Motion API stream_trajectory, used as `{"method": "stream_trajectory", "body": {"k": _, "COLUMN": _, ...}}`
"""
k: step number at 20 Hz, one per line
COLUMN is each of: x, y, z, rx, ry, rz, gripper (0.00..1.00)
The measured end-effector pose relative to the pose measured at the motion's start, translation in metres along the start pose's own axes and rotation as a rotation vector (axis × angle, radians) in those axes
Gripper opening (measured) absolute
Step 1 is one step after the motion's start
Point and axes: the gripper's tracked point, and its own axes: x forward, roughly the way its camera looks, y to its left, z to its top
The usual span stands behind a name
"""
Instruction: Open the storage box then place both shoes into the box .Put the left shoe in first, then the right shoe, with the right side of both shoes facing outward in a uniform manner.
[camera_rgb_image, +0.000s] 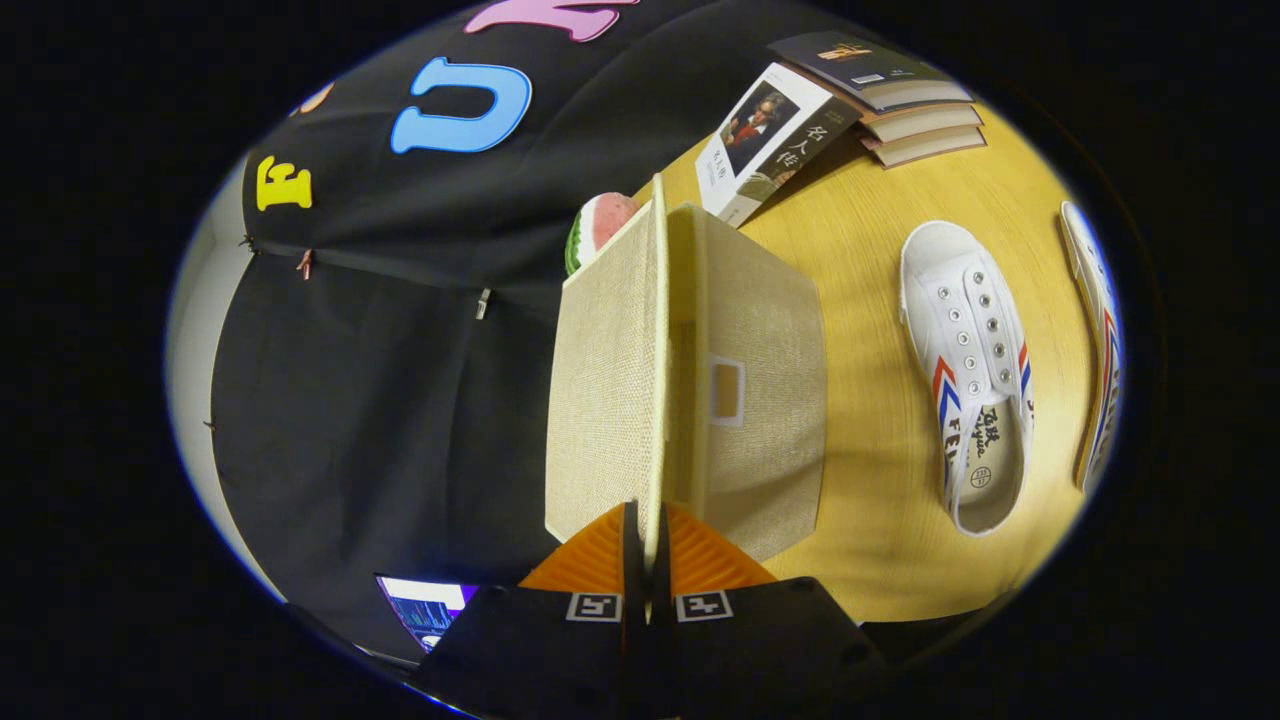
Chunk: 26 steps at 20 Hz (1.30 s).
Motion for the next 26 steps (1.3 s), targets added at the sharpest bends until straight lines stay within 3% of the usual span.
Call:
{"method": "stream_trajectory", "body": {"k": 9, "x": -0.001, "y": 0.095, "z": 0.002, "rx": -0.094, "ry": -0.013, "rz": 0.095, "gripper": 0.05}}
{"method": "stream_trajectory", "body": {"k": 16, "x": 0.047, "y": 0.190, "z": -0.012, "rx": -0.159, "ry": -0.007, "rz": 0.175, "gripper": 0.05}}
{"method": "stream_trajectory", "body": {"k": 21, "x": 0.101, "y": 0.236, "z": -0.028, "rx": -0.237, "ry": -0.007, "rz": 0.161, "gripper": 0.05}}
{"method": "stream_trajectory", "body": {"k": 26, "x": 0.158, "y": 0.252, "z": -0.041, "rx": -0.290, "ry": 0.015, "rz": 0.113, "gripper": 0.05}}
